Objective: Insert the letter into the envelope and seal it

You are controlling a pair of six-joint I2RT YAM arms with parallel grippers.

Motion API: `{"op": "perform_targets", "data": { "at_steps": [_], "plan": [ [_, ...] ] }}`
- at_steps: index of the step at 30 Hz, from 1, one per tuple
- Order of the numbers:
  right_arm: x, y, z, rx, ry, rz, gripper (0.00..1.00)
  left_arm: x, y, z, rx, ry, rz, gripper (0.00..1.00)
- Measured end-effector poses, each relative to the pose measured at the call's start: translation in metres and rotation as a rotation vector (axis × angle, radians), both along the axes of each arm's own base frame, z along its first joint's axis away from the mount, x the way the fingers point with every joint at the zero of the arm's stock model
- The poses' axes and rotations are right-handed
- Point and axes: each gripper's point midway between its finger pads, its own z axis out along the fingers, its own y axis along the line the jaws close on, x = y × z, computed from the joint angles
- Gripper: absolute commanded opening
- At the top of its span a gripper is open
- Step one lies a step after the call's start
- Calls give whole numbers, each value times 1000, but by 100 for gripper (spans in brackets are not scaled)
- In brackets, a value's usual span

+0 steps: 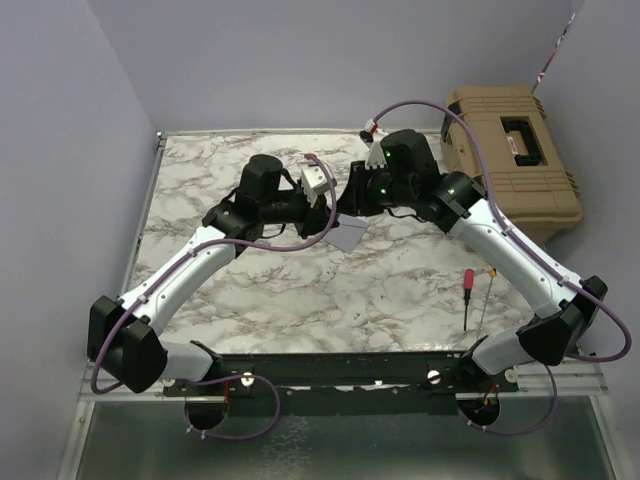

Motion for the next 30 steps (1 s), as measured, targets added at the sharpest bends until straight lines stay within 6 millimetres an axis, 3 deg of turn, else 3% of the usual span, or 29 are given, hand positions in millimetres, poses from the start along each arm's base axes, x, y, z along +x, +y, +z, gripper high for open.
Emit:
{"op": "perform_targets", "data": {
  "at_steps": [7, 11, 16, 21, 27, 30],
  "plan": [
    [-2, 0, 34, 55, 46, -32, 64, -12, 6, 29, -139, -119, 24, 0],
    [9, -5, 61, 129, 18, -95, 67, -17, 8, 25, -162, -101, 34, 0],
    [6, -19, 76, 189, -8, -160, 67, -21, 8, 12, -182, 1, 67, 0],
    [-3, -30, 61, 193, 29, -211, 67, -18, 11, -3, -228, 161, 196, 1],
    [-7, -33, 12, 139, 139, -256, 67, -8, 42, -60, -291, 457, 603, 22],
    [-9, -34, 2, 130, 164, -267, 67, -1, 56, -83, -311, 553, 769, 23]
  ]
}}
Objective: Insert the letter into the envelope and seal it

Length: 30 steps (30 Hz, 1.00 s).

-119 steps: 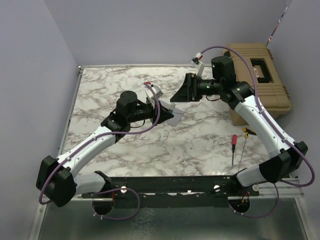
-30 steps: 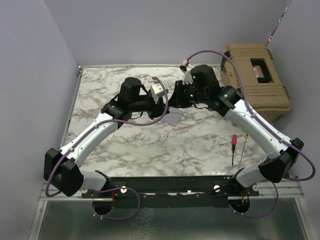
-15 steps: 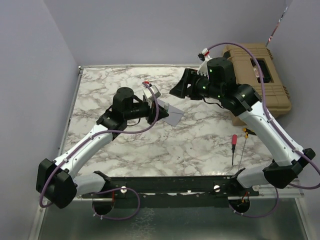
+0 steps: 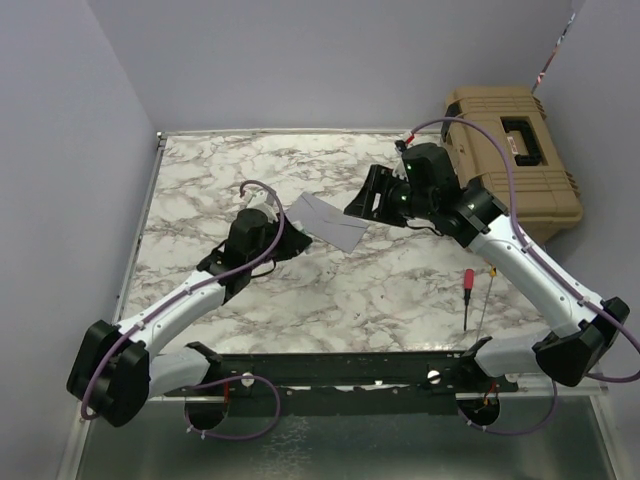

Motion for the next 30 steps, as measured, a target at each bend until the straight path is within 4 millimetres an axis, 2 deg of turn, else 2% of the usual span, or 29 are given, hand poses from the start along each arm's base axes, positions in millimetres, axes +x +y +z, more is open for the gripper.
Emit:
{"op": "perform_targets", "data": {
  "at_steps": [3, 7, 12, 16, 18, 23, 26, 30],
  "plan": [
    [-2, -1, -4, 2, 10, -5, 67, 12, 12, -19, 1, 76, 141, 17],
    [-8, -5, -9, 1, 23, -11, 67, 26, 21, -52, 27, 178, 275, 17],
    [-13, -10, -7, 9, 14, -16, 67, 37, 23, -96, 87, 304, 361, 18],
    [-18, -16, -4, 14, 1, -23, 67, 40, 24, -120, 125, 368, 392, 33],
    [-20, -18, -5, 12, 2, -27, 67, 41, 23, -129, 141, 393, 399, 37],
    [-21, -24, -7, 1, 5, -52, 67, 44, 21, -137, 154, 413, 403, 48],
    [-23, -29, -8, -10, 11, -68, 66, 45, 21, -138, 159, 411, 399, 51],
    [-28, -35, -10, -16, 22, -82, 66, 46, 21, -136, 167, 396, 388, 63]
  ]
}}
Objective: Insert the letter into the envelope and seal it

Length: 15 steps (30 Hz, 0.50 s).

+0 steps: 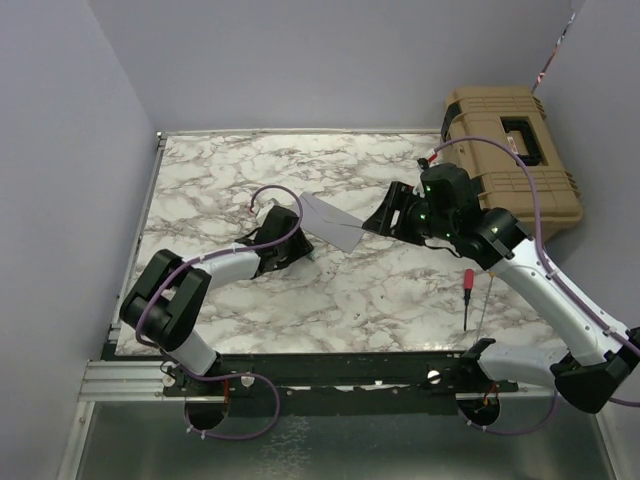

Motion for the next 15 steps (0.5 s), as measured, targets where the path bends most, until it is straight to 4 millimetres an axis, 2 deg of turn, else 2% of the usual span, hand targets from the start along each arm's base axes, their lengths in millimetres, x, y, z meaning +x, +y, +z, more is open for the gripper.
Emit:
{"op": "perform_targets", "data": {
  "at_steps": [3, 5, 6, 8, 11, 15],
  "plan": [
    [-3, -8, -4, -13, 5, -25, 67, 0, 0, 7, 8, -22, -20, 74],
    [-5, -14, -6, -29, 9, -45, 67, 2, 0, 19, 8, -56, -38, 82],
    [-6, -17, -7, -38, 11, -55, 67, 3, 0, 29, 6, -81, -47, 97],
    [-6, -25, -11, -68, 15, -83, 67, 4, 1, 48, 6, -125, -65, 99],
    [-6, -39, -19, -133, 31, -129, 67, 7, 6, 89, 10, -212, -75, 99],
    [-6, -59, -17, -218, 35, -195, 67, 2, 32, 157, 82, -342, -52, 99]
  ]
}}
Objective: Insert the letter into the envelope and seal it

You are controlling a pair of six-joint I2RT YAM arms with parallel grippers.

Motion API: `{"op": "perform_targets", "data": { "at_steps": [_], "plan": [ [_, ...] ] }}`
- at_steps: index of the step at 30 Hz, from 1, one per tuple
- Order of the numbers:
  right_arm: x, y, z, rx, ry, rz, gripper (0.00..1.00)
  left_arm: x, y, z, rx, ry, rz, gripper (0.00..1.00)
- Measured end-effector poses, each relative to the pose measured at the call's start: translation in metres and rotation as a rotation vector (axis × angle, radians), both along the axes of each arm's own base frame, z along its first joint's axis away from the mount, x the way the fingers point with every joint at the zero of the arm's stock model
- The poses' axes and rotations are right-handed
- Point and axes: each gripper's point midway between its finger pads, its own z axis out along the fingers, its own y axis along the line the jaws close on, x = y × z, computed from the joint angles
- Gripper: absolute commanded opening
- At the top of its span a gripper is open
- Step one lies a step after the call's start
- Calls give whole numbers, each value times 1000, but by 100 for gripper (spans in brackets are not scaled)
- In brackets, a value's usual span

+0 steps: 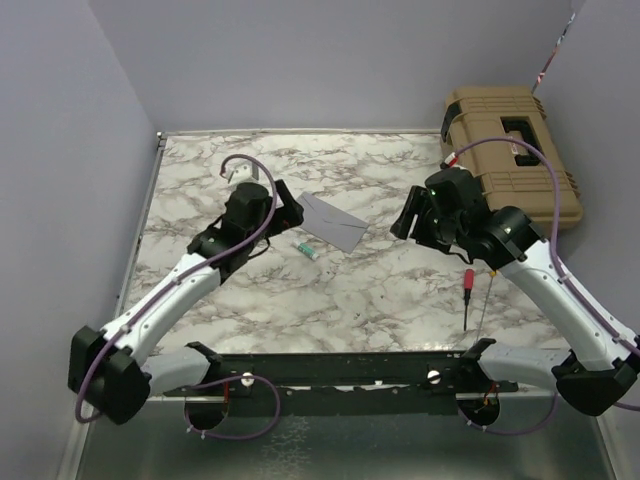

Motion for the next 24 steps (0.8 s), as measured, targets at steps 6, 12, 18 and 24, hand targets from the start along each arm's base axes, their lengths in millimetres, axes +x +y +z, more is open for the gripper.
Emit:
{"op": "perform_targets", "data": {
  "at_steps": [6, 12, 18, 24],
  "plan": [
    [-1, -27, 26, -70, -80, -57, 73, -23, 65, 101, 106, -189, 163, 99],
    [-3, -55, 85, -92, -239, -95, 79, -74, 137, 190, 127, -375, 354, 99],
    [-6, -67, 118, -102, -325, -104, 82, -106, 175, 218, 150, -427, 453, 99],
    [-7, -69, 117, -125, -325, -90, 85, -109, 179, 205, 195, -385, 449, 99]
  ]
}}
